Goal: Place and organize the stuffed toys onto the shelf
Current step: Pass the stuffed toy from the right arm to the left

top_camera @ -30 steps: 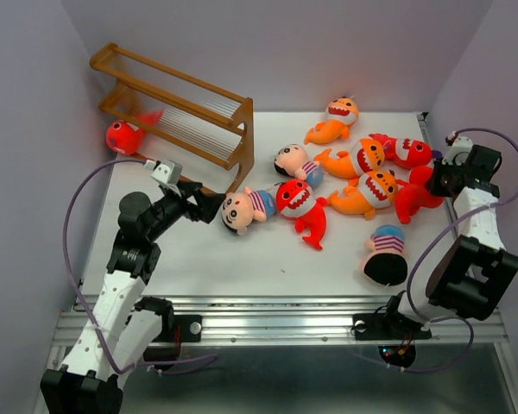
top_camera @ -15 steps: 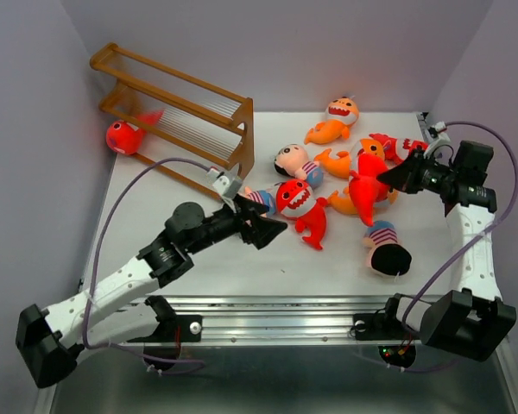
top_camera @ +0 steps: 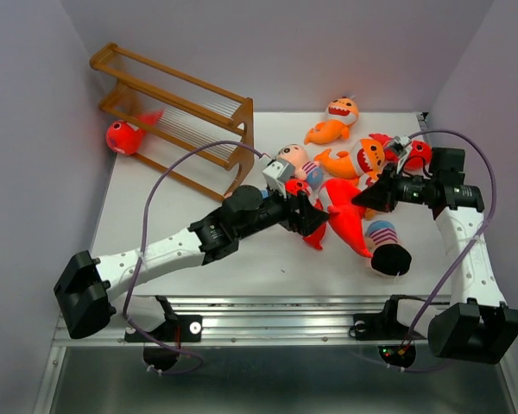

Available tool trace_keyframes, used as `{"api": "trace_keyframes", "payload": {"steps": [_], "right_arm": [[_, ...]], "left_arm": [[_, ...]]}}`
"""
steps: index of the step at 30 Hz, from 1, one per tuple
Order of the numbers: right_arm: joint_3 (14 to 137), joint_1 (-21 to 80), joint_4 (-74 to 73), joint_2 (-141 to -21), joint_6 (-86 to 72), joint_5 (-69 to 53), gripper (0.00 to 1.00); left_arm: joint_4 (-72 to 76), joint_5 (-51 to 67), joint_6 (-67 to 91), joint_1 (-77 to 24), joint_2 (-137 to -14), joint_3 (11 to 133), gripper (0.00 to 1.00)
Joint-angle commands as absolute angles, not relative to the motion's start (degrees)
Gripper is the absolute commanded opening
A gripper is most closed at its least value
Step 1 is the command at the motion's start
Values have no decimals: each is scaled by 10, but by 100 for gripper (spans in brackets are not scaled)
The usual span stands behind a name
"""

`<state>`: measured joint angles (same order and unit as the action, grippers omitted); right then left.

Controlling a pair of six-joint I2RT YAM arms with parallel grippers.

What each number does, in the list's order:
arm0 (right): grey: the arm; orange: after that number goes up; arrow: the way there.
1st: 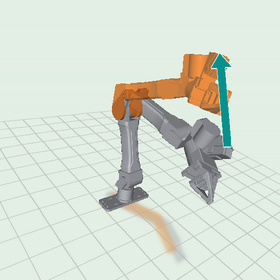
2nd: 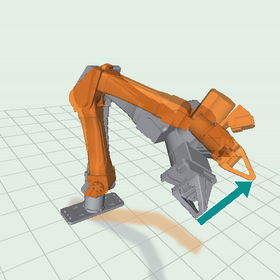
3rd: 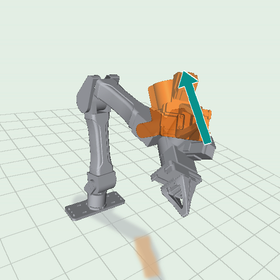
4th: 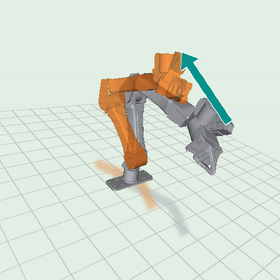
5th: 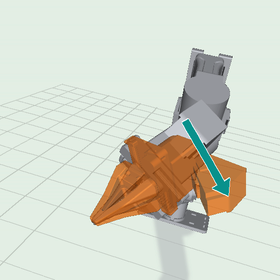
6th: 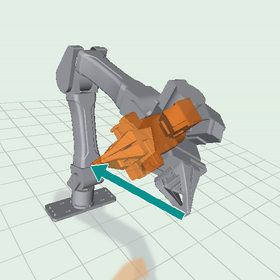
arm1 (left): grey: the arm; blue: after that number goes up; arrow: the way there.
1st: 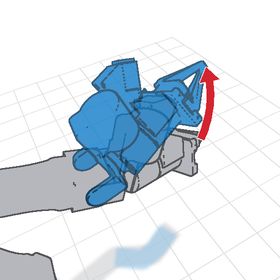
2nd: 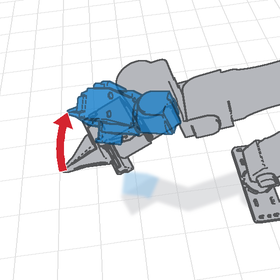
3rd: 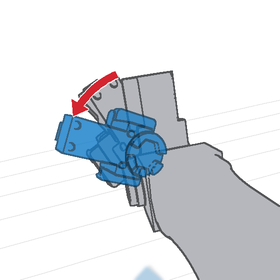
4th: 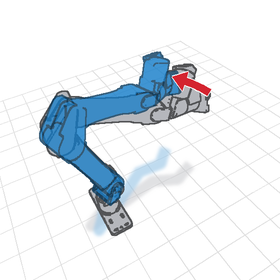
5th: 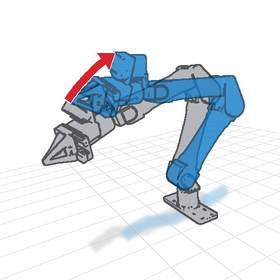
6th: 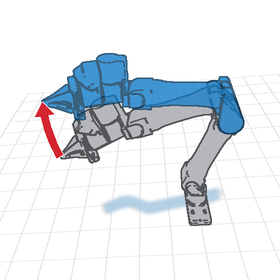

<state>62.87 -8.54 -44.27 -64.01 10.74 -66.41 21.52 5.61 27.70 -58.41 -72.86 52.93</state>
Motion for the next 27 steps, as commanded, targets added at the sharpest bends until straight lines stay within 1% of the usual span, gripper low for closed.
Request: {"api": "trace_keyframes", "payload": {"steps": [1, 5, 7, 11, 14, 17, 18, 20, 21, 22, 23, 24, 26, 27], "right_arm": [[678, -78, -621, -651, 338, -716, 1], [682, -65, -695, -664, 444, -706, 1], [683, -48, -706, -664, 460, -708, 1], [690, -32, -694, -647, 456, -710, 1], [692, -26, -667, -628, 433, -708, 1], [690, -26, -649, -615, 421, -707, 2], [689, -26, -636, -609, 415, -708, 2], [675, -26, -613, -604, 398, -712, 2], [669, -20, -577, -599, 364, -715, 3], [658, -13, -561, -599, 348, -715, 3], [655, -13, -551, -600, 339, -715, 3], [654, -4, -541, -606, 330, -713, 3], [651, 5, -534, -612, 323, -704, 2], [650, 14, -534, -619, 321, -700, 3]], "left_arm": [[247, 48, 272, -586, -716, 568, 96], [243, 55, 338, -581, -731, 569, 97], [232, 57, 354, -578, -743, 579, 97], [186, 55, 367, -579, -785, 609, 96], [166, 58, 369, -578, -802, 619, 94], [166, 73, 370, -579, -807, 614, 91], [170, 77, 371, -578, -806, 613, 88], [177, 97, 376, -578, -806, 603, 80], [183, 105, 379, -579, -807, 599, 76], [192, 122, 386, -579, -809, 595, 65], [198, 131, 388, -579, -810, 593, 59], [207, 154, 391, -577, -816, 592, 43], [221, 180, 404, -576, -822, 585, 23], [236, 202, 410, -574, -823, 583, 4]]}}
